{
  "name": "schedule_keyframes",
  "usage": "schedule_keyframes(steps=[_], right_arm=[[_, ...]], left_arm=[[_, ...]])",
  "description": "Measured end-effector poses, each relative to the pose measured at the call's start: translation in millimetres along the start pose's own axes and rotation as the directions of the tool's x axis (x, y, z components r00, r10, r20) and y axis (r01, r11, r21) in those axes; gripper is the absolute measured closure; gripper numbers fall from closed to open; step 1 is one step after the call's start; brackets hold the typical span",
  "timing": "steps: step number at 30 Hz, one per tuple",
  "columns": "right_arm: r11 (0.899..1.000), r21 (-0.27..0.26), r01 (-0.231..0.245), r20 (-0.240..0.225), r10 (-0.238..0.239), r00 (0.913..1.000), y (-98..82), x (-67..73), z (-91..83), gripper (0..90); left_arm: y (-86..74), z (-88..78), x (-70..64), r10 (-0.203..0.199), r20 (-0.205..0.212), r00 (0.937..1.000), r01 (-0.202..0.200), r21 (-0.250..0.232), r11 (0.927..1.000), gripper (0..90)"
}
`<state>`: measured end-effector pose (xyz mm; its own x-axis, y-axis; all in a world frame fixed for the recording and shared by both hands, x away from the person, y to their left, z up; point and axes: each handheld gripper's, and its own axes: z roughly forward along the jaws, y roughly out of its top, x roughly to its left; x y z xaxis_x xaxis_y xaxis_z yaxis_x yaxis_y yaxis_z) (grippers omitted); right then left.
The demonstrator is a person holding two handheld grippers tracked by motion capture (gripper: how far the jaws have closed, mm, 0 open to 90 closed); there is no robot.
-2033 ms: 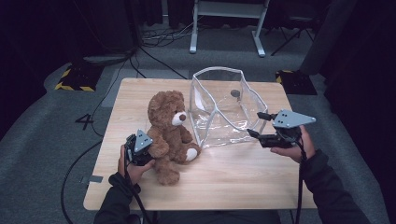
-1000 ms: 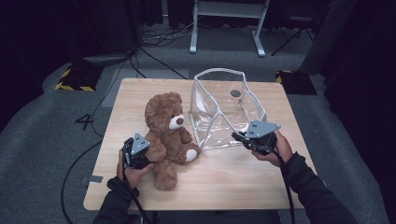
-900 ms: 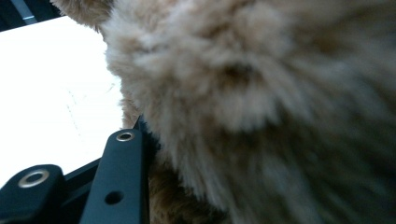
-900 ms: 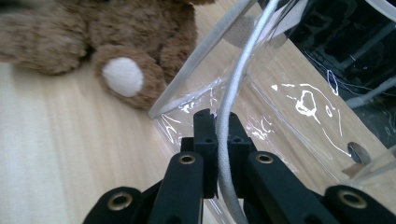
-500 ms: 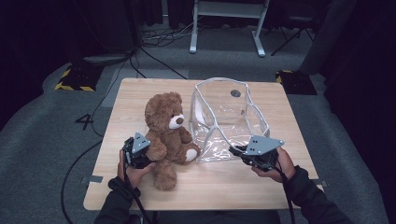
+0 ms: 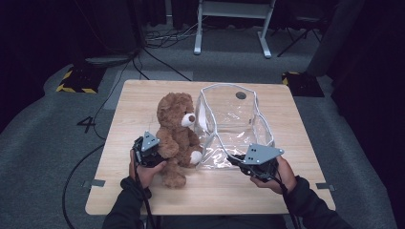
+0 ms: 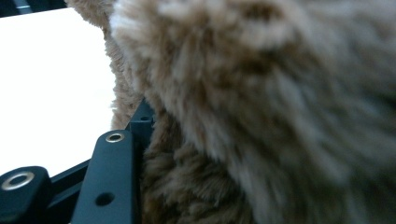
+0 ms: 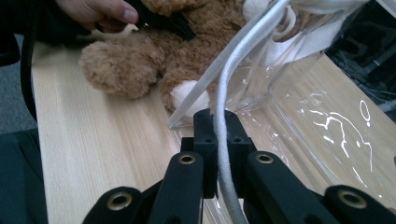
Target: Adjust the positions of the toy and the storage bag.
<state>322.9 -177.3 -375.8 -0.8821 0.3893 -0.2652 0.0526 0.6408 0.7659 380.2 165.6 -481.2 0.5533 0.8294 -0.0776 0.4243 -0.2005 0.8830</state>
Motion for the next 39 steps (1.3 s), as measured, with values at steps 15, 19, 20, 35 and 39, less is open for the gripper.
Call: schedule_keyframes(steps=[15, 19, 20, 35, 39], right_arm=[[0.995, -0.067, -0.077, 0.081, 0.083, 0.9932, -18.0, -21.0, -27.3, 64.9], [0.995, -0.055, -0.086, 0.107, 0.091, 0.9901, -20.7, -28.0, -43.5, 52.0], [0.994, -0.056, -0.091, 0.101, 0.097, 0.9902, -21.7, -29.7, -47.2, 50.1], [0.959, -0.153, -0.238, 0.326, 0.277, 0.9041, -61.0, -64.4, -110.3, 28.1], [0.943, -0.176, -0.283, 0.356, 0.329, 0.8747, -79.2, -78.1, -117.7, 28.1]], left_arm=[[25.3, 36.5, -16.7, 0.064, 0.053, 0.9965, -0.065, 0.018, 0.9977, 54.6], [19.6, 20.3, -10.2, 0.068, 0.074, 0.9949, -0.07, 0.027, 0.9972, 55.4], [18.2, 17.1, -9.9, 0.083, 0.076, 0.9936, -0.086, 0.03, 0.9959, 55.3], [10.9, 6.8, -10.4, 0.082, 0.067, 0.9944, -0.085, 0.048, 0.9953, 50.3], [10.2, 7.3, -11.2, 0.071, 0.063, 0.9955, -0.074, 0.049, 0.996, 48.3]])
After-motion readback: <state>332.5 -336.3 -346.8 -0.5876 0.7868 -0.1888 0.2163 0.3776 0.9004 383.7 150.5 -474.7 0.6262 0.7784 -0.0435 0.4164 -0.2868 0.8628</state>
